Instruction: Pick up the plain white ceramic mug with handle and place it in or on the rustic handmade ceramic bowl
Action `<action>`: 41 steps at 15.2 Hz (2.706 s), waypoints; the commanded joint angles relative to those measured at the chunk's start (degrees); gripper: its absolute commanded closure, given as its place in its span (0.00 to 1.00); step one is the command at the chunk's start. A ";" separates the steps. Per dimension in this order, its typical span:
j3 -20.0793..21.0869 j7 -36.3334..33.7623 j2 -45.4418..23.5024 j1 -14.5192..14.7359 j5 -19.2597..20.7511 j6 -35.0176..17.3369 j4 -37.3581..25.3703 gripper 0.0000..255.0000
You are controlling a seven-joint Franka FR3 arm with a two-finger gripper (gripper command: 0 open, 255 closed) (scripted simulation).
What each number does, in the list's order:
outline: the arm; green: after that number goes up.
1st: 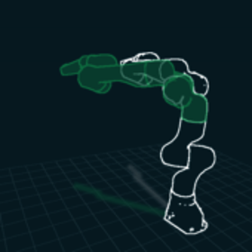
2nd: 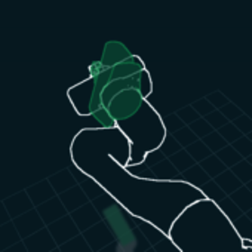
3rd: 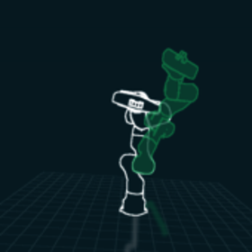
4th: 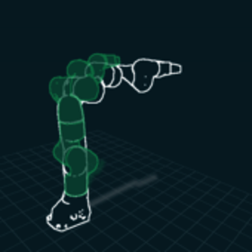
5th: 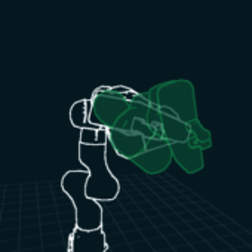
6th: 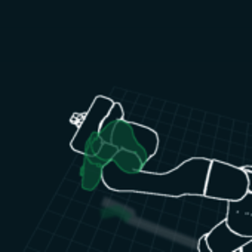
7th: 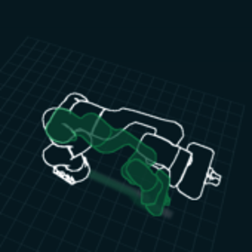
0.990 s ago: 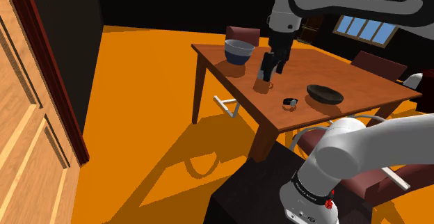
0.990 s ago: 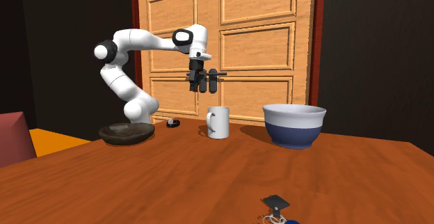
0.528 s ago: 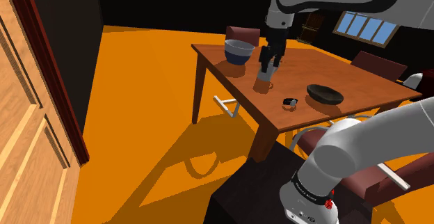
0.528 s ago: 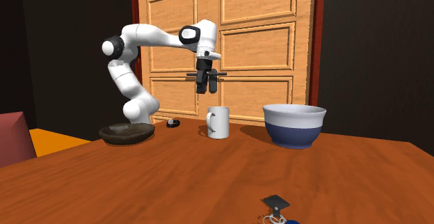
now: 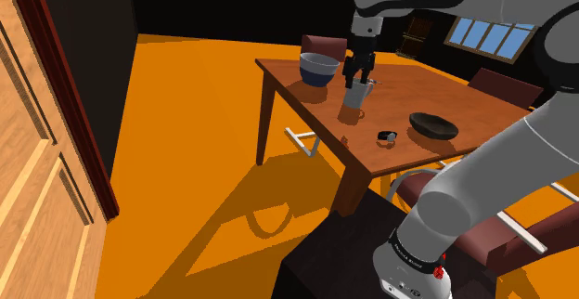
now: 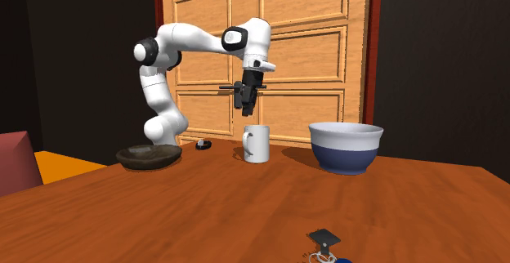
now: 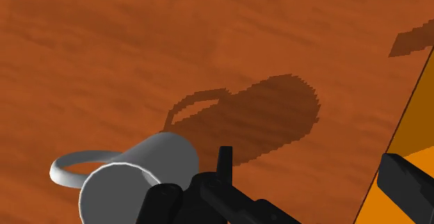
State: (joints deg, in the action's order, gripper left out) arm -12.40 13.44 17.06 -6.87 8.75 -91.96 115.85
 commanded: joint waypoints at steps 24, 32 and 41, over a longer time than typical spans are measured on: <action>-6.43 8.46 -16.65 -3.75 -3.51 -5.10 -9.97 1.00; -6.43 8.46 -16.65 -3.75 -3.51 -5.10 -9.97 1.00; -6.38 8.92 -16.61 -3.70 -3.56 1.02 -16.07 1.00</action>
State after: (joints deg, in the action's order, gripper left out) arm -18.78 22.26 0.59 -10.57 5.23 -91.77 100.71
